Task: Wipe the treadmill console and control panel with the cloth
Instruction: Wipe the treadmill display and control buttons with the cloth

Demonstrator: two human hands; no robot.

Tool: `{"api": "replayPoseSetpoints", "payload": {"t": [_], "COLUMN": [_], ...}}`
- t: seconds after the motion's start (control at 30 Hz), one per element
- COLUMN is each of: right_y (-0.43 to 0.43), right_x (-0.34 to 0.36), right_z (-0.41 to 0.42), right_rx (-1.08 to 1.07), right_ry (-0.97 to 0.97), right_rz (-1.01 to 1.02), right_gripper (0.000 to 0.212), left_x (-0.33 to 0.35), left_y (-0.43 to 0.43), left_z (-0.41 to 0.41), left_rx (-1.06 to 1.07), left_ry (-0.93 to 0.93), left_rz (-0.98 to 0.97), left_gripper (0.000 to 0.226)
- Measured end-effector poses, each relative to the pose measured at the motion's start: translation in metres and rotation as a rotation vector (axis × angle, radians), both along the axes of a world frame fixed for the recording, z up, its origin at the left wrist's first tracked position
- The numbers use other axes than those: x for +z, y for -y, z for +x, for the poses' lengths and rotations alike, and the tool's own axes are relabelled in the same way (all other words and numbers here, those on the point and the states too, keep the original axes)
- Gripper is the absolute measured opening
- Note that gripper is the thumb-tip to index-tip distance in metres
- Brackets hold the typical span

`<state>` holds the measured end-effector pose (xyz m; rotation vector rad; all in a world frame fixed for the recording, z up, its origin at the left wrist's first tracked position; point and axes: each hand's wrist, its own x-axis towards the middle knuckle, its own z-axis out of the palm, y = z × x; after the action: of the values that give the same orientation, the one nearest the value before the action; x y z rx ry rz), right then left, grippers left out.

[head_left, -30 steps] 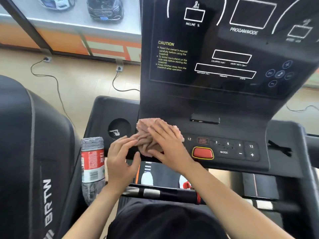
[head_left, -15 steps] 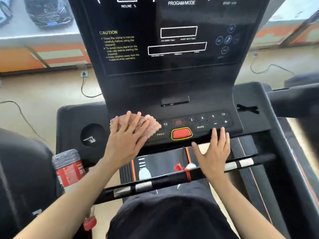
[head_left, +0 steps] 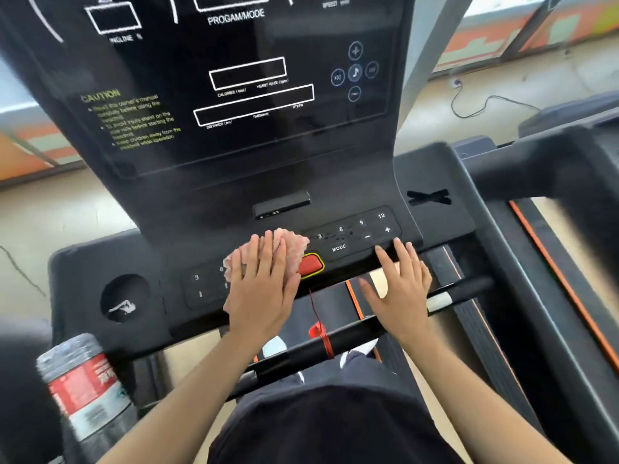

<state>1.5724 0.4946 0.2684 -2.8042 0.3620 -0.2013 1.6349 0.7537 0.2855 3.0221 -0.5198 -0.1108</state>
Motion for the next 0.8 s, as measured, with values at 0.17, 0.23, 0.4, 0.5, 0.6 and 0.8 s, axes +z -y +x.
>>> {"api": "replayPoseSetpoints", "payload": {"t": [0.17, 0.23, 0.4, 0.5, 0.6, 0.8], "right_y": [0.017, 0.024, 0.047, 0.063, 0.079, 0.109], "right_x": [-0.002, 0.000, 0.009, 0.011, 0.009, 0.009], "right_z": [-0.002, -0.002, 0.000, -0.007, -0.020, -0.036], "right_rx": [0.032, 0.070, 0.124, 0.095, 0.053, -0.029], "right_ry": [-0.019, -0.005, 0.059, 0.060, 0.047, 0.091], "right_rz": [0.014, 0.029, 0.093, 0.168, 0.210, 0.248], "right_gripper": [0.063, 0.061, 0.050, 0.045, 0.045, 0.048], "left_x": [-0.003, -0.004, -0.004, -0.005, -0.006, -0.015], "left_y": [0.044, 0.062, 0.117, 0.154, 0.185, 0.216], "left_z": [0.004, 0.006, 0.015, 0.023, 0.030, 0.037], "left_rx": [-0.001, 0.000, -0.022, -0.070, -0.133, -0.427], "left_ry": [-0.002, -0.012, -0.016, -0.017, -0.017, 0.122], "left_rz": [-0.015, -0.015, -0.048, -0.084, -0.090, -0.122], "left_gripper": [0.073, 0.074, 0.078, 0.079, 0.079, 0.063]}}
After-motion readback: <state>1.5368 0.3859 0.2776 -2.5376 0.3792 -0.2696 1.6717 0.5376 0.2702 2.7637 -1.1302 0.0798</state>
